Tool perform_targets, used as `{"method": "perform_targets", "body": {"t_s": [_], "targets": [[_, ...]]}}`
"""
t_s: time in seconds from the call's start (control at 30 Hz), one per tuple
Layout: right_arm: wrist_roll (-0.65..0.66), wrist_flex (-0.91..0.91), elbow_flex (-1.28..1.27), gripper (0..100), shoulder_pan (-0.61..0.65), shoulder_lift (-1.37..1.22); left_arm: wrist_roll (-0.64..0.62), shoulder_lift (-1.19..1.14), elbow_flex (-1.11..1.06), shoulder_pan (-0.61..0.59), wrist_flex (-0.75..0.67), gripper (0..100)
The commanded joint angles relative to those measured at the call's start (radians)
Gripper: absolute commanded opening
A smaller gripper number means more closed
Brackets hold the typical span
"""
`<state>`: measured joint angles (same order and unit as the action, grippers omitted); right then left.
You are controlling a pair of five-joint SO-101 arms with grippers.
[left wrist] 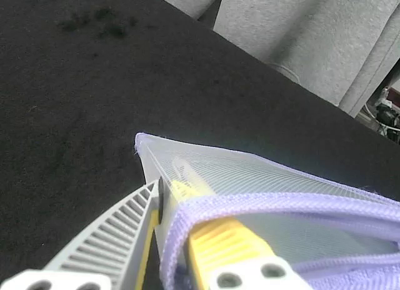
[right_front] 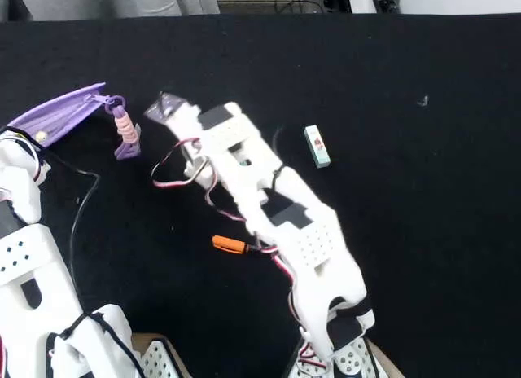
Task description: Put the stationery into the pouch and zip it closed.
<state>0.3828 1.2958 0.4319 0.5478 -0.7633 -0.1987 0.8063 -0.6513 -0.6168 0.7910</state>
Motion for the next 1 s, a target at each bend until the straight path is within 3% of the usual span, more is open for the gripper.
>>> {"method": "perform_targets", "body": {"t_s": [0.0,0.37,0.73,0.97], "targets": [[-0.018,0.018,0.05,3.6,-0.057,-0.004,0.008,0.006,0.033,-0.004,-0.023,3],[-0.026,0.221,0.303,1.1,-0.19,0.047,0.008,0.017,0.054,0.059,0.012,3],[-0.026,0.315,0.443,1.1,-0.279,0.306,0.009,0.006,0.346,0.311,0.321,3],[-0.118,0.287,0.481,1.1,-0.282,0.512,0.002,0.005,0.358,0.492,0.373,3]]}}
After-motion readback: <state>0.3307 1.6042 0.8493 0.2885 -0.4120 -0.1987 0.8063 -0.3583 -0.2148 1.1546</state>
